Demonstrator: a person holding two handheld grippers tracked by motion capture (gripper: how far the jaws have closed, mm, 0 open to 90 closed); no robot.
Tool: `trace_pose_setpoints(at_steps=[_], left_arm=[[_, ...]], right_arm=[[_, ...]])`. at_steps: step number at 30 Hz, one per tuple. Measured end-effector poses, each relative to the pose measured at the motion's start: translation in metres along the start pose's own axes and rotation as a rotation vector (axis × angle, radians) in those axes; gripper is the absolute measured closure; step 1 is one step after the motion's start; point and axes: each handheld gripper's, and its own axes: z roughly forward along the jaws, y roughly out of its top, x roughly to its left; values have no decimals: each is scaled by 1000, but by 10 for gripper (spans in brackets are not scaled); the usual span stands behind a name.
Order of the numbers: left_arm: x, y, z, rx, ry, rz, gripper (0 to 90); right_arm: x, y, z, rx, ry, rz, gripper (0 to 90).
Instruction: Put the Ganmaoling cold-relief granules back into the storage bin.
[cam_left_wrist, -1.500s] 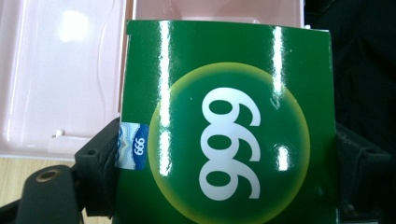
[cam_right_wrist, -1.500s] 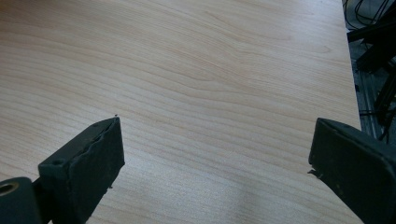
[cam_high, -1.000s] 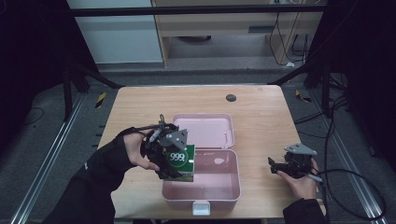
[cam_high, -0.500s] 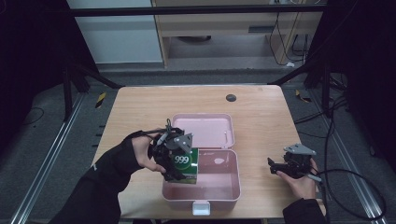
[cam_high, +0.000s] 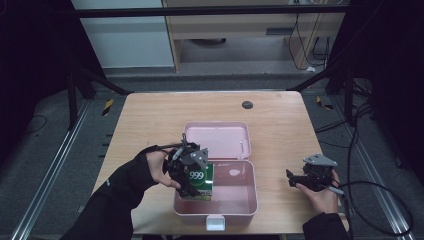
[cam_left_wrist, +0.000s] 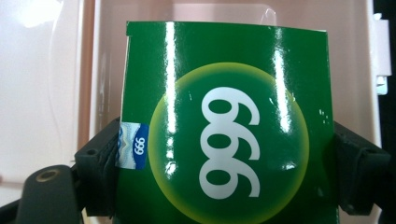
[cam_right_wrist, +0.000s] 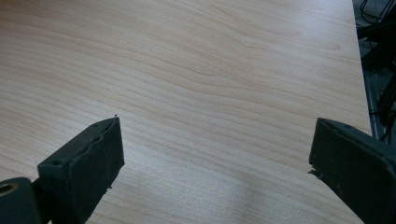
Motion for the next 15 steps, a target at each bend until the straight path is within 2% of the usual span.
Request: trace_pose_setpoints(at_steps=[6,11,15], left_arm=[[3,-6,6,23,5,12,145],[1,-11,15,-23,7,-49,145],[4,-14,18,-10,9,-41,145]], right_arm=[[1,0,0,4,2,-1,34],[1,0,1,5,1,-6,34],[1,0,1,6,1,-10,34]])
